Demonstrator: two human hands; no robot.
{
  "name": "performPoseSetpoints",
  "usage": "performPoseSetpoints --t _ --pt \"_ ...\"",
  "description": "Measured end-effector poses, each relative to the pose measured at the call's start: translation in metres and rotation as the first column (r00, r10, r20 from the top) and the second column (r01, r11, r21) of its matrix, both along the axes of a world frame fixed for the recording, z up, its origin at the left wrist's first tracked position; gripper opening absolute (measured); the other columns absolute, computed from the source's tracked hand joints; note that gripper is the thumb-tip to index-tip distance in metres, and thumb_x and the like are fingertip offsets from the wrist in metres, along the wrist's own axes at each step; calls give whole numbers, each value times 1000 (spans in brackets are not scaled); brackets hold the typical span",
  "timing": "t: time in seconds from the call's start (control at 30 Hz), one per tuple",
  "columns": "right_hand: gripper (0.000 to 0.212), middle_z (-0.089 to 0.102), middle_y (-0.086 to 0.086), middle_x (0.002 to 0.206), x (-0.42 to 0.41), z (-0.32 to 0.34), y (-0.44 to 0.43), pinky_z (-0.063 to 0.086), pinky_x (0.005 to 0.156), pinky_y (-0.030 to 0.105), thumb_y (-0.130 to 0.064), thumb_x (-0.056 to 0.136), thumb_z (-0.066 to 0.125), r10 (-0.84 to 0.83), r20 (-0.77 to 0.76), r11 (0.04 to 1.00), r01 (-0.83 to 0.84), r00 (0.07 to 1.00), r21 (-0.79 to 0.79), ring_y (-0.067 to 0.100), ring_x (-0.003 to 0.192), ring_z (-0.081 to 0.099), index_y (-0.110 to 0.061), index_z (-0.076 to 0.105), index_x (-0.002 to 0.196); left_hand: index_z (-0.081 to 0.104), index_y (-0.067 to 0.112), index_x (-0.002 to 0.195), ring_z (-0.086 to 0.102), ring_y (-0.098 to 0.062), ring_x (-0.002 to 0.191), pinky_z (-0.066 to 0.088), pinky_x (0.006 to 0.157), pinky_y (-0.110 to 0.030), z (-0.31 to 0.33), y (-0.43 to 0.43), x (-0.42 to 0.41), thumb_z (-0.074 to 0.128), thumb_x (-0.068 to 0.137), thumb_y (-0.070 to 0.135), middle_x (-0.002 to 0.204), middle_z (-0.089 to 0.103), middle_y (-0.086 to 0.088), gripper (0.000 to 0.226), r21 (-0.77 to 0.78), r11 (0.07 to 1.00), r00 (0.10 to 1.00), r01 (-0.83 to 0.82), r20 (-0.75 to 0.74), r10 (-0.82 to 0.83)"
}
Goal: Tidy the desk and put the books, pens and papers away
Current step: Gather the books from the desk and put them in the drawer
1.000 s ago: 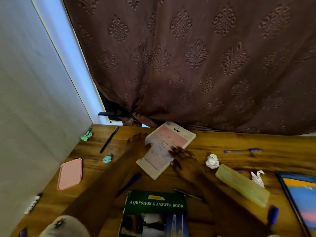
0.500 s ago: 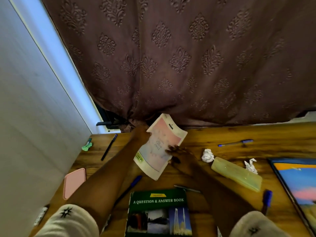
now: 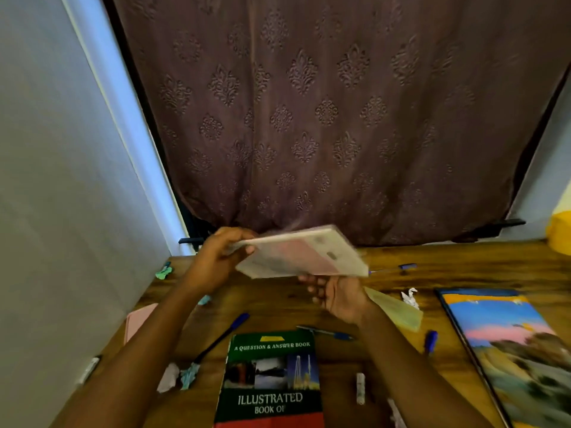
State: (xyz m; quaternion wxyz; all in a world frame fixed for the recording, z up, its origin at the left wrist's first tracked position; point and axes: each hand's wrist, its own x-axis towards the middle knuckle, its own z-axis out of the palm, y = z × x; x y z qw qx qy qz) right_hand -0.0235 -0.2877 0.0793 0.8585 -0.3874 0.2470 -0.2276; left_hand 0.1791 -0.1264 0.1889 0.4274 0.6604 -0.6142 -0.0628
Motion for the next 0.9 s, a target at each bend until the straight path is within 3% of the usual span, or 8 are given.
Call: performPoseSetpoints --t 0.07,0.17,0.3,0.4,0.47,0.63,0.8,0.9 --pt "57 72 12 84 -16 9 24 56 54 28 -52 93 35 -15 85 1000 15 996 -6 20 63 68 -5 66 101 68 39 98 47 -6 121 40 102 -31 -8 33 -9 64 86 13 125 52 28 29 -123 992 999 17 41 -13" --pt "37 69 10 85 -33 11 56 55 55 24 -32 70 77 -53 21 976 57 998 -211 22 72 67 -8 61 94 72 13 97 41 -21 133 44 101 -29 -36 75 -33 65 83 37 143 44 -1 29 -137 988 989 -72 -138 53" --pt "33 64 5 101 -56 -33 126 52 59 13 3 83 64 -263 -147 866 166 954 -471 14 89 63 -14 49 107 69 26 99 62 -37 107 55 86 -45 -81 120 -66 66 79 48 114 65 -15 30 223 967 856 -121 -471 216" --pt "32 62 1 118 -68 -83 166 53 84 27 -32 87 64 -324 -432 728 -70 842 -682 21 107 61 -37 43 111 62 0 88 71 -27 67 58 58 -31 -120 147 -91 50 96 19 72 71 -16 24 369 919 677 -141 -642 361" --pt "42 52 -13 133 -78 -89 178 27 112 31 -55 89 47 -469 -547 474 -325 693 -819 15 124 49 -45 33 127 61 -3 98 71 -33 77 59 67 -42 -151 160 -100 50 93 10 80 72 -15 18 389 901 613 -193 -669 420" --pt "54 42 -8 144 -88 -72 188 22 105 18 -47 96 41 -511 -544 380 -393 666 -838 13 134 38 -24 29 143 52 28 124 71 -17 83 58 68 -27 -187 172 -101 66 86 27 111 68 -3 40 509 824 783 -250 -394 481" --pt "112 61 1 125 -76 -112 193 45 79 11 -94 61 5 -434 -519 457 -317 736 -831 14 102 63 -19 46 133 46 30 133 61 -20 100 53 89 -42 -204 167 -97 56 86 49 125 60 -2 52 532 750 806 -392 -195 559" --pt "78 51 3 136 -69 -97 191 43 93 21 -72 85 33 -435 -571 440 -389 697 -810 18 116 54 -18 34 142 40 33 138 54 -25 112 48 96 -48 -209 160 -97 44 89 56 135 53 -2 55 539 717 791 -442 -143 595"
